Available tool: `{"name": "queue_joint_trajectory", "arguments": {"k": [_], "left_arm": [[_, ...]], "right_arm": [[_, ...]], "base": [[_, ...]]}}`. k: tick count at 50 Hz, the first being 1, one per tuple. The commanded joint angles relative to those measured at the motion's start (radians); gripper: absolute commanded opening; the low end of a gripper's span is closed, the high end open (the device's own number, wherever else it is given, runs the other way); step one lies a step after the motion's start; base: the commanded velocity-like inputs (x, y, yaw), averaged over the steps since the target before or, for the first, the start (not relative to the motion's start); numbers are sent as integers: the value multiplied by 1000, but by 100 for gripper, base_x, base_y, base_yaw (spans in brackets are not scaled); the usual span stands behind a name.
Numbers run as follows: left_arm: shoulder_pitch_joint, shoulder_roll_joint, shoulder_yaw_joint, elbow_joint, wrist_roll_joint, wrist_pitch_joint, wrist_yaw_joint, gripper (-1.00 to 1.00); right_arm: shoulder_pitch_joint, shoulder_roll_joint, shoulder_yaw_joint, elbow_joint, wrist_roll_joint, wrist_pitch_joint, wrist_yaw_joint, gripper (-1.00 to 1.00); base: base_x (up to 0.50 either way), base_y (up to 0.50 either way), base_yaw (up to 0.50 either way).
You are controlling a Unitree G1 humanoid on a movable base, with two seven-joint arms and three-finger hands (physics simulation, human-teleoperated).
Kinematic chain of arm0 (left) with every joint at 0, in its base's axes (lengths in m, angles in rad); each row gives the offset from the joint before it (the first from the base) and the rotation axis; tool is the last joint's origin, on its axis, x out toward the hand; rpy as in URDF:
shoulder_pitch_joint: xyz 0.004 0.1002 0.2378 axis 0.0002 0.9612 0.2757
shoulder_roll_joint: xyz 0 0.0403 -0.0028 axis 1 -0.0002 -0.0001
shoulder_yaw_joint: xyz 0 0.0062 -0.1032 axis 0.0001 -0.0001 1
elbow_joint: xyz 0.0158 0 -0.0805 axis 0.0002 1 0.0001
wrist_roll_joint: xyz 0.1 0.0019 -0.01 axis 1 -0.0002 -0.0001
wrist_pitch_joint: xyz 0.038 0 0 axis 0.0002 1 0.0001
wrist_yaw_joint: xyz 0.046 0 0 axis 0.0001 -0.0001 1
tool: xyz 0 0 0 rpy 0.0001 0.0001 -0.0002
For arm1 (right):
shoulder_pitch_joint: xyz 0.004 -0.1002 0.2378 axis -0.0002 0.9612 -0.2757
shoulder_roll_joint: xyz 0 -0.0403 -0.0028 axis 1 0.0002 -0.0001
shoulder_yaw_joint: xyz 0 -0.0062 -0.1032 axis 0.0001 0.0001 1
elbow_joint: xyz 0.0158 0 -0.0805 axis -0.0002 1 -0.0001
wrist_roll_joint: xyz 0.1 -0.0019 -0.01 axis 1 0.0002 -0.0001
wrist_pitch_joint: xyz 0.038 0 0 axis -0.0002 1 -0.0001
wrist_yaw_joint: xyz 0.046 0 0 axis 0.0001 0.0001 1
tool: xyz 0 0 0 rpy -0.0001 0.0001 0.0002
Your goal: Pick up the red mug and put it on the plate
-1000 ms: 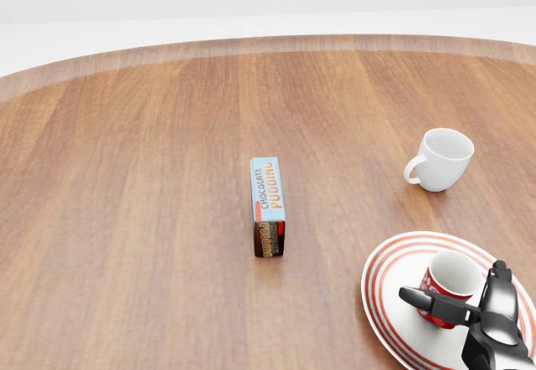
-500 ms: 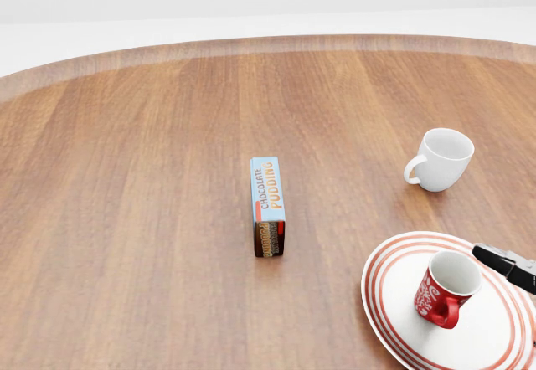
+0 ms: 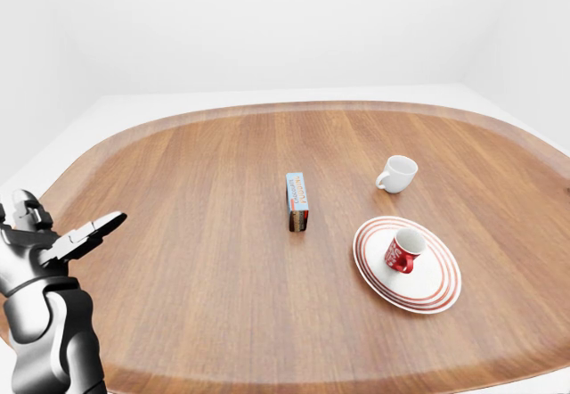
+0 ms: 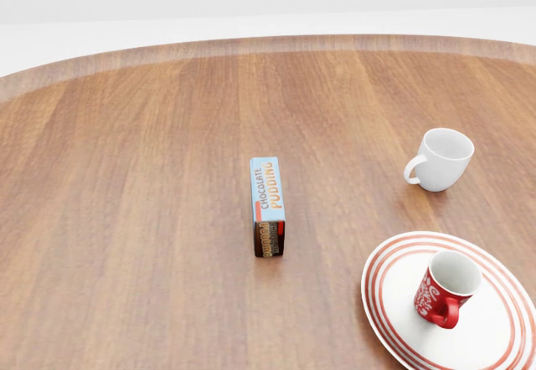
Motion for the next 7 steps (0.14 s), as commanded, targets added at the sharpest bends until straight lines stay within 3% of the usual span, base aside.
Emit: {"name": "queue_joint_trajectory", "arguments": {"k": [1, 7], "left_arm": [[0, 2, 0, -1, -1, 0, 1, 100], [0, 1, 0, -2, 0, 0, 0, 100]], "right_arm": [[22, 8, -38, -97, 21, 0, 18, 100], [26, 7, -48, -107, 32, 0, 19, 100]], "base": [[0, 0, 0], [0, 0, 0]]}}
